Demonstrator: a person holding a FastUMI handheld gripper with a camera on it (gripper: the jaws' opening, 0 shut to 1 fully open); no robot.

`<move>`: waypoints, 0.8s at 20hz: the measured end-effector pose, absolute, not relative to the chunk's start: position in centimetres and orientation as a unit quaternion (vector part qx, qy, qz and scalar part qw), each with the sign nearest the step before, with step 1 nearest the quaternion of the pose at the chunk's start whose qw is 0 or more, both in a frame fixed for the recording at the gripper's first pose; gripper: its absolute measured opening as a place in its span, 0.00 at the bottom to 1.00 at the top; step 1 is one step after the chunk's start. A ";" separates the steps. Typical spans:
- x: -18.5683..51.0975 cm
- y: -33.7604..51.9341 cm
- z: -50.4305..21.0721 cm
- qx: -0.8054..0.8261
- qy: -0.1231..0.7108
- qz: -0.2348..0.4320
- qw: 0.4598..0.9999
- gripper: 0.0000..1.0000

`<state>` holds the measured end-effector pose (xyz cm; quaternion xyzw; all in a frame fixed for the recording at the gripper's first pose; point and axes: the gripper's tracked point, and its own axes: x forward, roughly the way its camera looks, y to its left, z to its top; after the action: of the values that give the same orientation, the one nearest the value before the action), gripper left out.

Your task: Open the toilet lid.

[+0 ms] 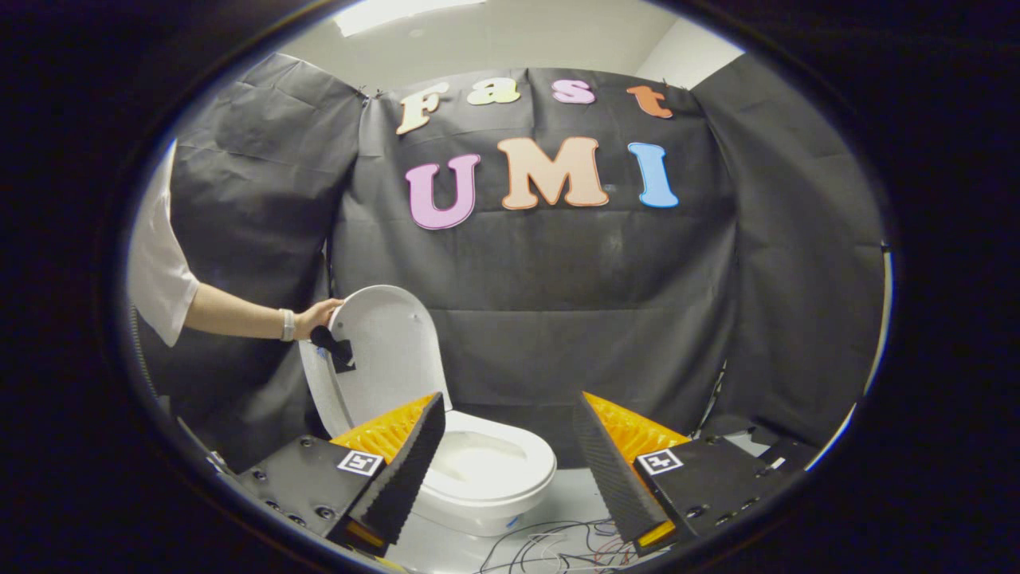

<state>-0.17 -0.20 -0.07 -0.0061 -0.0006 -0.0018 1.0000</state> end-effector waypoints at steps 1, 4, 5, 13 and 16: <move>-0.1 -0.2 -0.1 -0.006 -0.001 -0.002 1.000 1.00; 0.0 -0.3 -0.2 -0.006 0.000 -0.002 1.000 1.00; 0.1 -0.3 -0.2 -0.006 0.000 -0.002 1.000 1.00; 0.0 -0.3 -0.2 -0.006 0.000 -0.002 1.000 1.00; 0.0 -0.3 -0.1 -0.006 0.000 -0.002 1.000 1.00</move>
<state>0.03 -0.25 -0.12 -0.0062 0.0000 -0.0019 1.0000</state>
